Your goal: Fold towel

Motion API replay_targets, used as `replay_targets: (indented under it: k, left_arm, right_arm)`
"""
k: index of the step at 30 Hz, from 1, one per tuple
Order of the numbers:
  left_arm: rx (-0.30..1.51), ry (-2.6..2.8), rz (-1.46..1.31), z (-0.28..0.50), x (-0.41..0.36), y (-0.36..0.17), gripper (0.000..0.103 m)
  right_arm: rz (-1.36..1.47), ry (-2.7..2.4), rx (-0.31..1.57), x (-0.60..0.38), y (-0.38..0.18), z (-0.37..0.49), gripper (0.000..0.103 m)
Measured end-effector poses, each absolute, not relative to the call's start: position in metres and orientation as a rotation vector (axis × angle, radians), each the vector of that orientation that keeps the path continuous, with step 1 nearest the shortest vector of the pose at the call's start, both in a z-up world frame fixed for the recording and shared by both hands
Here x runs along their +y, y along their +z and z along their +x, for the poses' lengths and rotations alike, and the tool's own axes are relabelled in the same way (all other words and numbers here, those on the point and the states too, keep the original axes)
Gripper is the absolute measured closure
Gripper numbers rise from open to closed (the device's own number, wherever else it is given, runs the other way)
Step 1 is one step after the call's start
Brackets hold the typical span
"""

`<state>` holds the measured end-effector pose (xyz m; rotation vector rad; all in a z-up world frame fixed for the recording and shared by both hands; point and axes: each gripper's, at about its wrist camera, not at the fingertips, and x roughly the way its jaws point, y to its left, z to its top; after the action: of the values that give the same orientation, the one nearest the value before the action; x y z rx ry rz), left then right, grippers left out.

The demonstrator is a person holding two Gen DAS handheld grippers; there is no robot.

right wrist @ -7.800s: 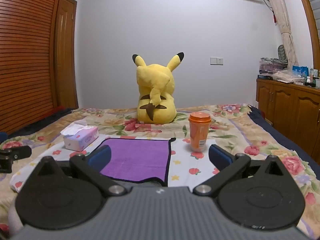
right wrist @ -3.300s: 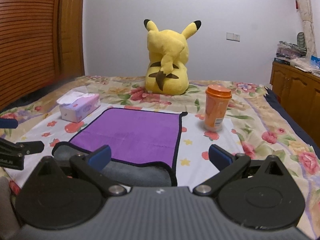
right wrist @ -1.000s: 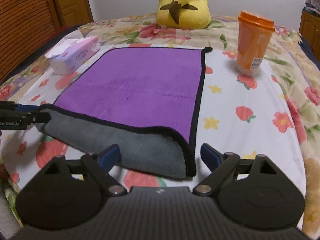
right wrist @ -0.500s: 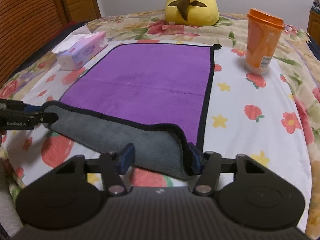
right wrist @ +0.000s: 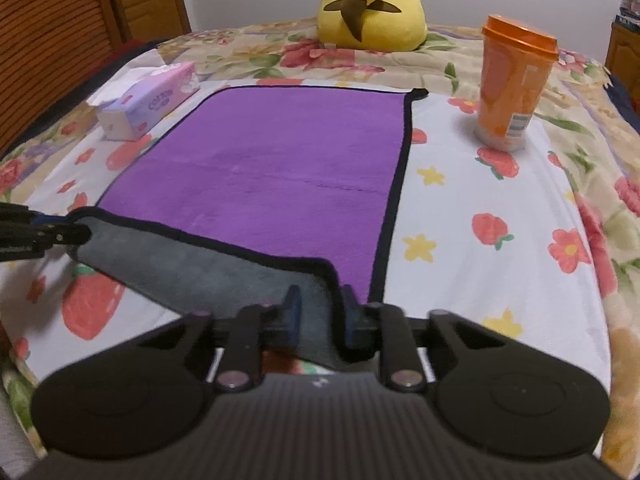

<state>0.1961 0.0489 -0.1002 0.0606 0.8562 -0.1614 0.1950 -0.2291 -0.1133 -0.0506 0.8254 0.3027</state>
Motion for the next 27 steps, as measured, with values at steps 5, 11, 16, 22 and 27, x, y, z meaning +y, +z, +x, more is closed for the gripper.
replay_targets:
  k: [5, 11, 16, 22, 27]
  left_arm:
    - [0.802, -0.188, 0.059, 0.19, 0.044, -0.087, 0.094]
    - [0.76, -0.194, 0.045, 0.187, 0.043, -0.077, 0.094]
    - [0.705, -0.199, 0.031, 0.182, 0.043, -0.064, 0.095]
    - [0.648, -0.214, 0.019, 0.176, 0.042, -0.049, 0.095]
    - [0.612, -0.214, 0.007, 0.176, 0.043, -0.042, 0.095]
  right_arm:
    - [-0.053, 0.311, 0.812, -0.23, -0.11, 0.194, 0.098]
    - [-0.036, 0.332, 0.79, -0.231, -0.106, 0.194, 0.098]
    - [-0.031, 0.339, 0.742, -0.231, -0.096, 0.191, 0.098]
    - [-0.017, 0.36, 0.675, -0.233, -0.081, 0.19, 0.098]
    - [-0.027, 0.358, 0.641, -0.235, -0.076, 0.191, 0.098]
